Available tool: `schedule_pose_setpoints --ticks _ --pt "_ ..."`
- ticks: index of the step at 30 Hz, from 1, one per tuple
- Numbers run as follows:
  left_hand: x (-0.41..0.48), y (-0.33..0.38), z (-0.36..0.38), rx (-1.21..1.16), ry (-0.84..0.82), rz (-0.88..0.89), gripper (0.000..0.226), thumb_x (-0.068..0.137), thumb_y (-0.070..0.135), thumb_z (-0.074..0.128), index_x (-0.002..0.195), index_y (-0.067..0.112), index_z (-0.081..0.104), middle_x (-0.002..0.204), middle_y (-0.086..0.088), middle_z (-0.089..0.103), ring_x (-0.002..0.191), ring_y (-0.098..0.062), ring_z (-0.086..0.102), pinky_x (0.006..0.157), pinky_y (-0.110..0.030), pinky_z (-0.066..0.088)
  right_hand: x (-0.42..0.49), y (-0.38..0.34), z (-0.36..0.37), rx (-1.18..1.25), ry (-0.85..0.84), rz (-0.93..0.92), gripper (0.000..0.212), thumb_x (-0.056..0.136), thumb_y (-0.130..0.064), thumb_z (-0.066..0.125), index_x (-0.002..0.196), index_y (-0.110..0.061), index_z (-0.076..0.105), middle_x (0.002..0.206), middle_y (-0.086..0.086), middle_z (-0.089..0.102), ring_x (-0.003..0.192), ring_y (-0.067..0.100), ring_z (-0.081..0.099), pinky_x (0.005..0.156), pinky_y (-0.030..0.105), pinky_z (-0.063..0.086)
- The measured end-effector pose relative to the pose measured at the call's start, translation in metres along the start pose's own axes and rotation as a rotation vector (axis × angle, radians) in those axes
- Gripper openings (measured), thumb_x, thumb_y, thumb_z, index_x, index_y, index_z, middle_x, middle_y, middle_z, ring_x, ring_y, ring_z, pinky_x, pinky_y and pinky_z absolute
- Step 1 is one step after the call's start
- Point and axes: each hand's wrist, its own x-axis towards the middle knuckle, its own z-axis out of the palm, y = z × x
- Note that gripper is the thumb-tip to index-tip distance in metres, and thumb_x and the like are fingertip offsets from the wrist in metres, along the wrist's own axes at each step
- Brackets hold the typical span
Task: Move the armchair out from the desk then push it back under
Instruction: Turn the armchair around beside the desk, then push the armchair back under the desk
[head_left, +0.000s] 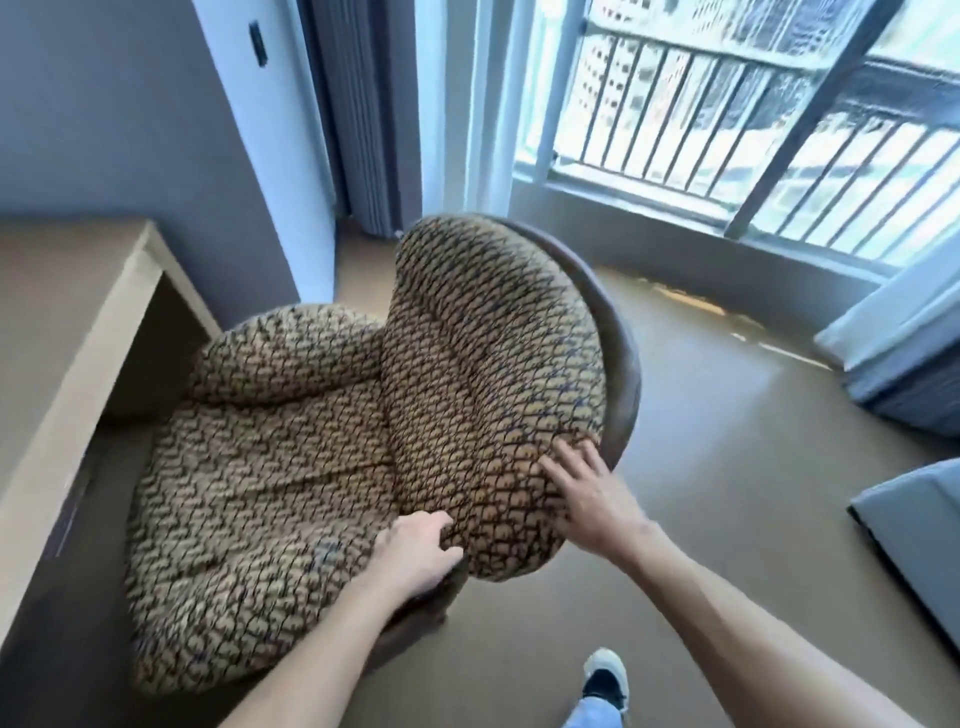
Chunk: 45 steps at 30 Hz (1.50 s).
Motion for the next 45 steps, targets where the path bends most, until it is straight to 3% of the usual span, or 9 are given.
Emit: schedule_pose_setpoints --ticks 3,6,10,17,26,34,37,41,45 --pt "0.035 0.06 -0.031 -0.088 -0.001 -0.064 0.053 0.086 0.051 0.054 0.134 0.03 0.055 0.138 -0.003 0.059 0.128 -0.026 0.053 0.107 -0.038 0.043 -0.002 0.014 0.004 -0.014 0.056 -0.089 0.094 0.074 -0.061 0.059 0.153 -0.02 0.03 0.162 0.014 0.021 0.147 0.045 0.013 0.121 0.05 0.008" --pt "0.065 0.114 -0.054 -0.199 0.039 -0.13 0.048 0.091 0.048 0.055 0.132 0.023 0.058 0.134 -0.007 0.063 0.124 -0.026 0.056 0.103 -0.032 0.044 -0.001 0.024 -0.009 -0.019 0.048 -0.158 0.095 0.049 -0.073 0.069 0.129 -0.021 0.065 0.137 0.013 0.059 0.129 0.039 0.05 0.109 0.047 0.03" --pt "0.097 0.183 -0.076 -0.218 0.071 -0.173 0.052 0.095 0.044 0.055 0.136 0.012 0.055 0.134 -0.015 0.063 0.126 -0.03 0.056 0.102 -0.031 0.042 0.003 0.05 -0.021 0.122 -0.116 -0.343 0.087 0.083 -0.057 0.058 0.155 -0.028 0.018 0.165 0.009 0.009 0.149 0.04 0.003 0.121 0.052 0.016" --pt "0.143 0.251 -0.095 -0.244 0.098 -0.275 0.078 0.081 0.059 0.054 0.145 0.016 0.042 0.141 -0.017 0.055 0.129 -0.033 0.053 0.109 -0.041 0.043 0.03 0.158 -0.067 0.232 -0.059 -0.592 0.049 0.075 -0.034 0.043 0.121 -0.016 0.052 0.127 0.007 0.055 0.121 0.03 0.051 0.104 0.039 0.043" --pt "0.232 0.286 -0.108 -0.293 0.253 -0.446 0.077 0.095 0.064 0.034 0.158 0.029 0.009 0.163 -0.014 0.023 0.146 -0.036 0.029 0.115 -0.059 0.027 0.152 0.272 -0.099 0.172 0.096 -0.548 0.061 0.085 -0.026 0.053 0.145 -0.025 0.041 0.155 -0.002 0.036 0.143 0.018 0.033 0.116 0.033 0.032" --pt "0.328 0.294 -0.101 -0.484 0.361 -0.705 0.09 0.084 0.082 0.008 0.157 0.031 -0.01 0.166 -0.014 0.008 0.153 -0.037 0.007 0.119 -0.066 0.0 0.32 0.279 -0.143 0.004 0.148 -0.861 0.075 0.071 -0.034 0.068 0.142 -0.033 0.044 0.154 -0.007 0.039 0.141 0.018 0.039 0.109 0.035 0.042" --pt "0.327 0.304 -0.088 -0.479 0.394 -0.741 0.099 0.073 0.083 -0.011 0.156 0.031 -0.012 0.166 -0.01 0.006 0.153 -0.034 0.006 0.119 -0.062 -0.006 0.371 0.275 -0.158 -0.095 0.072 -0.974 0.077 0.077 -0.035 0.064 0.148 -0.033 0.035 0.16 -0.01 0.025 0.146 0.016 0.028 0.114 0.031 0.03" --pt "0.324 0.297 -0.091 -0.504 0.391 -0.749 0.113 0.057 0.091 -0.016 0.156 0.036 -0.011 0.167 -0.01 0.005 0.153 -0.034 0.008 0.121 -0.061 -0.006 0.43 0.262 -0.177 -0.184 0.029 -1.078 0.102 0.045 -0.051 0.083 0.14 -0.039 0.047 0.144 -0.006 0.052 0.122 0.015 0.06 0.091 0.033 0.053" --pt "0.321 0.308 -0.088 -0.512 0.419 -0.829 0.111 0.064 0.092 -0.011 0.157 0.033 0.004 0.166 -0.012 0.016 0.153 -0.034 0.012 0.121 -0.059 -0.006 0.474 0.248 -0.186 -0.222 -0.012 -1.163 0.092 0.059 -0.075 0.055 0.144 -0.046 0.037 0.136 -0.011 0.06 0.114 0.015 0.065 0.079 0.038 0.058"
